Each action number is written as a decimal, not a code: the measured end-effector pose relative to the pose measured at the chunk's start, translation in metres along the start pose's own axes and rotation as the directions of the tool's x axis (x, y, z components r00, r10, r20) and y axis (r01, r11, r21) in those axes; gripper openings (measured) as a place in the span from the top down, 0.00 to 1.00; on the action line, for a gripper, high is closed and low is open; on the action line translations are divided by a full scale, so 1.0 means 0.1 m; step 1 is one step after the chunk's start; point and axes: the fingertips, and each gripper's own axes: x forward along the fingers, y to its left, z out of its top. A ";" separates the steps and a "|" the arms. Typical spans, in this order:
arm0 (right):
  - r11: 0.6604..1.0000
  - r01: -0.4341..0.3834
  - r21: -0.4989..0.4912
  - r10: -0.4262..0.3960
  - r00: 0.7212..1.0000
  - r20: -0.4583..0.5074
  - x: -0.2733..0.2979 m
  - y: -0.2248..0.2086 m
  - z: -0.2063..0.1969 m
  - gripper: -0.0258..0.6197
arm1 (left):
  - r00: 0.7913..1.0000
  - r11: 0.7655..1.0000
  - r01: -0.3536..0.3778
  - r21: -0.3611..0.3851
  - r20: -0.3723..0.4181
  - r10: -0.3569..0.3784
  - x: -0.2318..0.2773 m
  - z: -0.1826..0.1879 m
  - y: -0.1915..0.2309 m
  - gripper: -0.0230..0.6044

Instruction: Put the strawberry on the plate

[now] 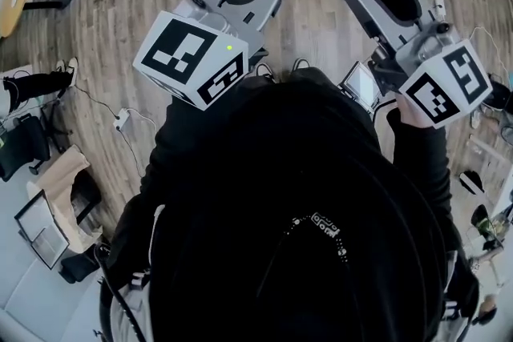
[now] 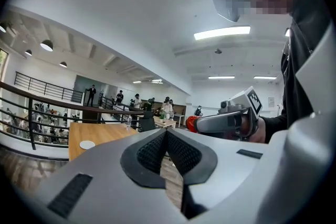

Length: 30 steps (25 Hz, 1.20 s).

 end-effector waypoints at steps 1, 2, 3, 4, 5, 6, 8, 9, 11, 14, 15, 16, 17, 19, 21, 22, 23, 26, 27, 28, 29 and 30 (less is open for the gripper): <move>1.000 0.006 0.007 -0.006 1.000 0.005 -0.05 -0.06 0.00 0.72 | 1.000 1.000 0.007 0.001 -0.006 -0.007 0.06 -0.02 -0.04 0.96; 1.000 0.015 0.012 -0.015 1.000 0.011 -0.09 -0.12 0.01 0.72 | 1.000 1.000 0.011 0.004 -0.012 -0.011 0.12 -0.03 -0.06 0.96; 1.000 0.024 0.016 -0.024 1.000 0.016 -0.12 -0.19 0.04 0.72 | 1.000 1.000 0.010 0.005 -0.020 -0.010 0.18 -0.04 -0.07 0.96; 0.999 0.029 0.019 -0.029 0.999 0.020 -0.14 -0.27 0.07 0.72 | 1.000 1.000 0.004 0.001 -0.027 -0.004 0.24 -0.04 -0.06 0.96; 0.999 0.030 0.022 -0.031 0.999 0.023 -0.17 -0.35 0.10 0.72 | 1.000 1.000 -0.002 -0.007 -0.030 0.002 0.33 -0.05 -0.05 0.96; 0.999 0.029 0.021 -0.030 0.999 0.024 -0.21 -0.45 0.13 0.72 | 1.000 1.000 -0.007 -0.021 -0.029 0.007 0.43 -0.06 -0.04 0.96; 1.000 0.027 0.007 -0.027 0.999 0.024 -0.30 -0.64 0.14 0.72 | 1.000 0.997 -0.010 -0.073 -0.010 0.009 0.66 -0.11 -0.08 0.96; 1.000 0.023 0.004 -0.024 0.999 0.025 -0.35 -0.71 0.14 0.72 | 1.000 0.995 -0.007 -0.103 -0.001 0.007 0.76 -0.13 -0.12 0.96; 1.000 0.008 0.013 -0.009 1.000 0.026 -0.44 -0.78 0.18 0.72 | 1.000 0.992 0.004 -0.125 -0.012 -0.005 0.90 -0.13 -0.21 0.96; 0.999 -0.007 0.032 0.006 1.000 0.021 -0.54 -0.86 0.20 0.72 | 0.998 0.995 0.021 -0.096 -0.060 -0.027 1.02 -0.10 -0.24 0.96; 0.999 -0.008 0.036 0.008 1.000 0.021 -0.58 -0.90 0.16 0.72 | 0.997 0.997 0.025 -0.079 -0.074 -0.031 1.06 -0.12 -0.26 0.96; 0.999 -0.008 0.042 0.007 1.000 0.024 -0.62 -0.94 0.11 0.72 | 0.996 0.998 0.029 -0.064 -0.084 -0.034 1.10 -0.15 -0.29 0.96; 0.999 -0.008 0.054 0.006 0.999 0.032 -0.68 -0.98 0.07 0.72 | 0.995 0.998 0.032 -0.050 -0.091 -0.037 1.15 -0.17 -0.33 0.96; 0.997 -0.002 0.075 -0.002 0.998 0.055 -0.82 -1.03 0.05 0.72 | 0.994 0.999 0.049 -0.021 -0.101 -0.051 1.23 -0.16 -0.46 0.96; 0.997 0.004 0.076 -0.010 0.997 0.071 -0.96 -1.07 0.07 0.72 | 0.989 0.994 0.106 0.012 -0.106 -0.104 1.33 -0.10 -0.65 0.96; 0.997 0.006 0.072 -0.011 0.997 0.076 -1.01 -1.12 0.09 0.72 | 0.984 0.989 0.145 0.023 -0.104 -0.142 1.40 -0.06 -0.74 0.96; 0.998 0.006 0.070 -0.011 0.997 0.080 -1.06 -1.19 0.10 0.72 | 0.980 0.984 0.174 0.027 -0.102 -0.170 1.47 -0.03 -0.80 0.96; 0.997 0.008 0.078 -0.016 0.995 0.101 -1.26 -1.38 0.10 0.72 | 0.980 0.986 0.163 0.043 -0.126 -0.157 1.67 -0.03 -0.86 0.96; 0.997 0.009 0.081 -0.018 0.994 0.108 -1.33 -1.40 0.08 0.72 | 0.979 0.986 0.159 0.045 -0.135 -0.152 1.71 -0.05 -0.90 0.96; 0.996 0.009 0.083 -0.018 0.994 0.111 -1.37 -1.41 0.05 0.72 | 0.978 0.986 0.164 0.035 -0.137 -0.158 1.75 -0.06 -0.95 0.96; 0.996 0.007 0.084 -0.016 0.994 0.111 -1.40 -1.42 0.02 0.72 | 0.976 0.985 0.174 0.018 -0.133 -0.170 1.78 -0.07 -1.00 0.96; 0.996 0.004 0.086 -0.013 0.994 0.111 -1.41 -1.42 0.00 0.72 | 0.975 0.983 0.184 0.004 -0.130 -0.182 1.81 -0.08 -1.05 0.96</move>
